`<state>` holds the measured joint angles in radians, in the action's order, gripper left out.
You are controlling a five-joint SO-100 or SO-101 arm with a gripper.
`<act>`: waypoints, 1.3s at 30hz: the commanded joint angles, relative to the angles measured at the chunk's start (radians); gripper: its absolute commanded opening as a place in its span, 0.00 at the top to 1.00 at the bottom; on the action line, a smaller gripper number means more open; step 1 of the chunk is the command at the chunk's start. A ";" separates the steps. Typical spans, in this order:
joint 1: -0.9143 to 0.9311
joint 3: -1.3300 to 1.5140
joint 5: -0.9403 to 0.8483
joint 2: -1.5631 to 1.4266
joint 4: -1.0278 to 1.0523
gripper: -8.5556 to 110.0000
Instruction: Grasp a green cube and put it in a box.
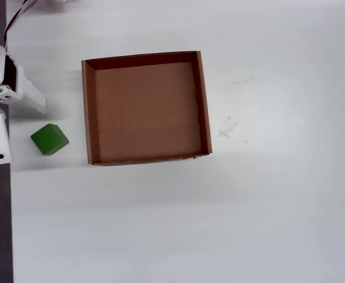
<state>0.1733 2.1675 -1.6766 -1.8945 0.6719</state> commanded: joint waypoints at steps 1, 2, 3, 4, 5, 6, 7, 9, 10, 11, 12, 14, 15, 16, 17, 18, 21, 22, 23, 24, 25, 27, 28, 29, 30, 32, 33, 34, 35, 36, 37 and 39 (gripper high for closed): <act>-0.011 -0.098 -0.080 0.028 0.032 0.67; -0.012 -0.115 -0.101 0.044 0.048 0.67; -0.015 -0.130 -0.106 0.061 0.054 0.67; -0.020 -0.144 -0.110 0.077 0.058 0.67; -0.023 -0.160 -0.117 0.094 0.058 0.67; -0.028 -0.179 -0.124 0.112 0.058 0.67; -0.031 -0.201 -0.133 0.133 0.058 0.67; -0.037 -0.253 -0.146 0.176 0.071 0.67; -0.043 -0.276 -0.146 0.198 0.072 0.67; -0.051 -0.298 -0.146 0.219 0.075 0.67; -0.060 -0.316 -0.146 0.239 0.078 0.67; -0.078 -0.344 -0.146 0.278 0.084 0.67; -0.084 -0.356 -0.147 0.295 0.086 0.67; -0.091 -0.367 -0.147 0.310 0.089 0.67; -0.098 -0.376 -0.149 0.322 0.091 0.67; -0.103 -0.382 -0.152 0.333 0.091 0.67; -0.115 -0.390 -0.175 0.360 0.091 0.67; -0.118 -0.390 -0.186 0.367 0.091 0.67; -0.120 -0.388 -0.202 0.376 0.092 0.67; -0.120 -0.388 -0.213 0.383 0.092 0.67; -0.120 -0.388 -0.225 0.388 0.092 0.67; -0.120 -0.387 -0.249 0.399 0.092 0.67; -0.120 -0.387 -0.256 0.403 0.092 0.67; -0.120 -0.387 -0.262 0.407 0.091 0.67; -0.120 -0.387 -0.270 0.411 0.089 0.67; -0.123 -0.387 -0.284 0.419 0.084 0.67; -0.124 -0.387 -0.288 0.425 0.081 0.67; -0.126 -0.388 -0.293 0.430 0.077 0.67; -0.127 -0.391 -0.302 0.436 0.075 0.67; -0.129 -0.394 -0.308 0.442 0.072 0.67; -0.130 -0.400 -0.313 0.449 0.072 0.67; -0.135 -0.414 -0.318 0.462 0.071 0.67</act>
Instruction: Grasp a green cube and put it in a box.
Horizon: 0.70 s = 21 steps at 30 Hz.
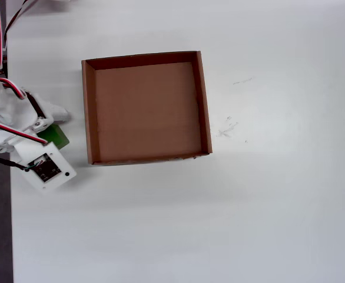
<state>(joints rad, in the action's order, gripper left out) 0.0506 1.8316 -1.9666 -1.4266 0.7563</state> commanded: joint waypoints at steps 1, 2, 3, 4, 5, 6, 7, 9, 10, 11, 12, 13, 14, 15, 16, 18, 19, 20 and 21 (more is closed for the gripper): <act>-0.015 -0.086 -0.028 0.002 -0.014 0.67; -0.018 -0.094 -0.028 0.008 -0.014 0.67; -0.021 -0.101 -0.028 0.015 -0.014 0.67; -0.025 -0.110 -0.031 0.021 -0.014 0.67; -0.028 -0.118 -0.031 0.028 -0.014 0.67; -0.031 -0.126 -0.032 0.032 -0.014 0.67; -0.032 -0.130 -0.032 0.037 -0.014 0.67; -0.038 -0.135 -0.034 0.041 -0.018 0.67; -0.040 -0.137 -0.034 0.041 -0.020 0.67; -0.041 -0.137 -0.034 0.043 -0.023 0.68; -0.041 -0.137 -0.034 0.043 -0.023 0.68; -0.041 -0.137 -0.034 0.043 -0.023 0.69; -0.041 -0.137 -0.034 0.044 -0.023 0.69; -0.041 -0.137 -0.034 0.046 -0.025 0.70; -0.041 -0.133 -0.034 0.048 -0.026 0.71; -0.040 -0.124 -0.034 0.048 -0.037 0.72; -0.038 -0.120 -0.034 0.048 -0.041 0.73; -0.037 -0.117 -0.034 0.048 -0.046 0.73; -0.037 -0.115 -0.034 0.048 -0.048 0.74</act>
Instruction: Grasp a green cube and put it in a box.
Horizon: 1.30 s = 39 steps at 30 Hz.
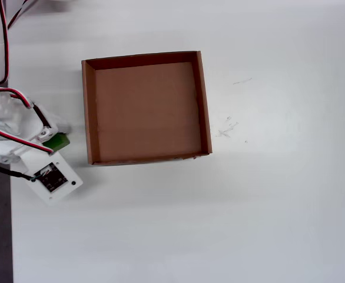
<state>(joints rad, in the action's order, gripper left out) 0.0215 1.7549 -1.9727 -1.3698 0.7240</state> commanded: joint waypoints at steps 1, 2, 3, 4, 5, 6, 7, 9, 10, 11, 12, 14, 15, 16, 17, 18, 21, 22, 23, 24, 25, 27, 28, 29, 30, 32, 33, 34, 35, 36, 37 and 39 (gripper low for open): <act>-0.006 -0.038 -0.028 -0.009 -0.015 0.74; -0.006 -0.038 -0.028 -0.011 -0.015 0.74; -0.005 -0.038 -0.028 -0.012 -0.015 0.75; -0.005 -0.038 -0.028 -0.014 -0.015 0.75; -0.003 -0.038 -0.028 -0.015 -0.015 0.76; -0.003 -0.038 -0.028 -0.017 -0.015 0.76; -0.002 -0.038 -0.028 -0.017 -0.015 0.76; 0.000 -0.038 -0.028 -0.017 -0.012 0.78; 0.002 -0.038 -0.028 -0.017 -0.012 0.78; 0.003 -0.038 -0.028 -0.017 -0.012 0.79; 0.003 -0.038 -0.028 -0.017 -0.012 0.80; 0.003 -0.038 -0.028 -0.017 -0.012 0.81; 0.005 -0.038 -0.028 -0.017 -0.012 0.81; 0.005 -0.038 -0.028 -0.018 -0.012 0.82; 0.005 -0.038 -0.028 -0.020 -0.011 0.82; 0.005 -0.038 -0.028 -0.023 -0.008 0.83; 0.005 -0.034 -0.015 -0.040 -0.002 0.84; 0.003 -0.031 -0.015 -0.049 0.003 0.84; 0.003 -0.029 -0.014 -0.061 0.012 0.84; 0.003 -0.029 -0.012 -0.077 0.026 0.84; 0.003 -0.029 -0.012 -0.095 0.041 0.84; 0.003 -0.029 -0.011 -0.141 0.081 0.84; 0.002 -0.028 -0.006 -0.167 0.104 0.84; -0.003 -0.025 0.005 -0.198 0.124 0.84; -0.006 -0.018 0.012 -0.232 0.141 0.85; -0.012 -0.005 0.015 -0.299 0.179 0.85; -0.015 0.003 0.015 -0.337 0.196 0.85; -0.017 0.012 0.015 -0.374 0.215 0.85; -0.021 0.020 0.015 -0.411 0.235 0.85; -0.026 0.028 0.015 -0.446 0.255 0.85; -0.034 0.037 0.015 -0.483 0.273 0.85; -0.067 0.058 0.017 -0.552 0.305 0.85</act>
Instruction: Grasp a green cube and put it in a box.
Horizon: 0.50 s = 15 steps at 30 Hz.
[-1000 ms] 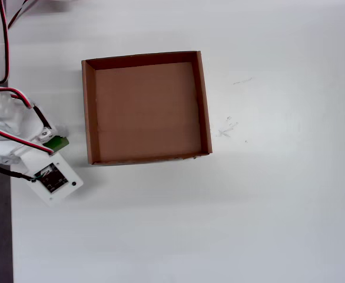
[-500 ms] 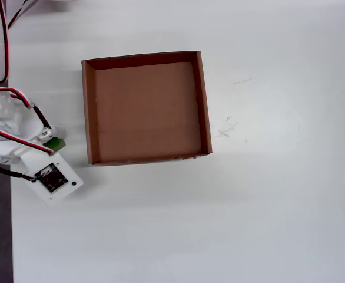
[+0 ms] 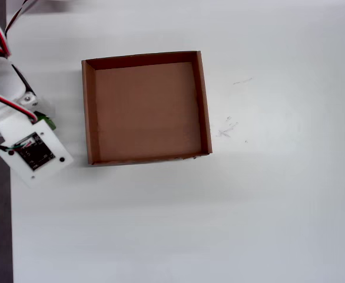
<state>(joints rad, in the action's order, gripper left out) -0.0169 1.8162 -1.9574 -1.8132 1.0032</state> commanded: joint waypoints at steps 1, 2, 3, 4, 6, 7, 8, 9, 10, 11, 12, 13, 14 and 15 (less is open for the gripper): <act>-0.051 0.005 0.002 -0.138 0.046 0.85; -0.078 0.011 0.002 -0.164 0.069 0.85; -0.104 0.017 0.002 -0.187 0.089 0.85; -0.130 0.023 0.002 -0.207 0.106 0.85; -0.181 0.035 0.006 -0.239 0.127 0.85; -0.202 0.041 0.011 -0.250 0.130 0.85; -0.221 0.049 0.014 -0.258 0.129 0.85; -0.238 0.058 0.018 -0.262 0.121 0.85; -0.252 0.069 0.018 -0.264 0.109 0.85; -0.265 0.084 0.018 -0.264 0.089 0.85; -0.278 0.101 0.018 -0.261 0.064 0.85; -0.290 0.121 0.018 -0.255 0.038 0.85; -0.302 0.141 0.018 -0.249 0.012 0.85; -0.313 0.161 0.009 -0.239 -0.008 0.85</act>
<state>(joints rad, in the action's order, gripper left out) -0.3053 1.9727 -1.9405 -2.0341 1.0385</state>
